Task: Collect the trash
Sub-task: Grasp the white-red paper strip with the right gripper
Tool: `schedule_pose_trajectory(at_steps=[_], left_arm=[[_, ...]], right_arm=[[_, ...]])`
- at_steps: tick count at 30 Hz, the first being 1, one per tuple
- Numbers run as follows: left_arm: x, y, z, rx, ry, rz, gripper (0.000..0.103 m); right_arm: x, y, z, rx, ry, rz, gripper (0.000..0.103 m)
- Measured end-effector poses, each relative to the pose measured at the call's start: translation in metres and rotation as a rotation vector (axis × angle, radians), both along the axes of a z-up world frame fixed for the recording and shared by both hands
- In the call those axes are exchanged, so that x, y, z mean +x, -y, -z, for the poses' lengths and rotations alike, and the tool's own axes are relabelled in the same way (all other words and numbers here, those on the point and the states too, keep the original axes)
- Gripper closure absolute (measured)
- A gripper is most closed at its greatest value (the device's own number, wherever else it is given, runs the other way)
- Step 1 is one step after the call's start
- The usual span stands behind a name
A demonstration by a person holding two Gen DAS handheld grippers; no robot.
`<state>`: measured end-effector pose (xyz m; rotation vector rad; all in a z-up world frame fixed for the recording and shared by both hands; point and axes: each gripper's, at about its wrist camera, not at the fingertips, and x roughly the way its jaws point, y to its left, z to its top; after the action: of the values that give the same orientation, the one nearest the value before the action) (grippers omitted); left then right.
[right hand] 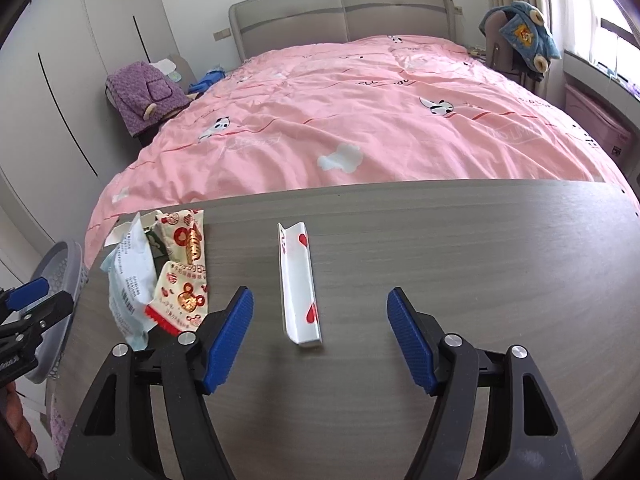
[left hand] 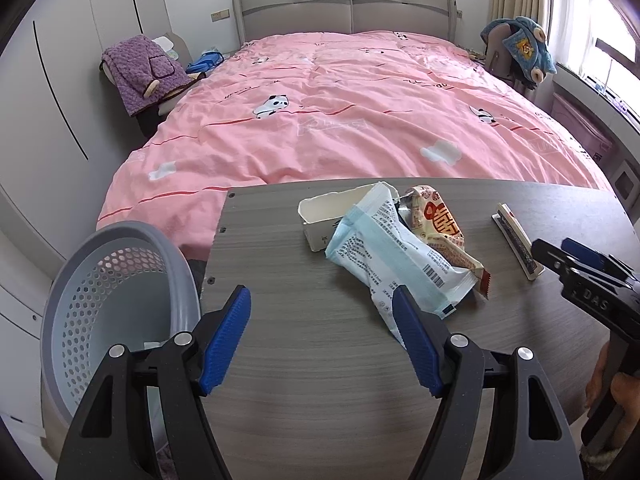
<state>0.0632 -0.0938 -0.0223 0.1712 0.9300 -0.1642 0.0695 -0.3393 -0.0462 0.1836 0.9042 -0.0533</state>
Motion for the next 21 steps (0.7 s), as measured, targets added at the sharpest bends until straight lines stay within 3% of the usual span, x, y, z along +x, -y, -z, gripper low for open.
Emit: schedule_pose_trajectory(at_steps=[13, 21], left_arm=[[0.001, 0.006, 0.005, -0.008, -0.016, 0.003, 0.033], [0.0, 0.003, 0.006, -0.015, -0.021, 0.002, 0.033]], right_arm=[[0.018, -0.016, 0.014, -0.105, -0.033, -0.037, 0.046], [0.021, -0.02, 0.017, -0.119, -0.038, -0.039, 0.077]])
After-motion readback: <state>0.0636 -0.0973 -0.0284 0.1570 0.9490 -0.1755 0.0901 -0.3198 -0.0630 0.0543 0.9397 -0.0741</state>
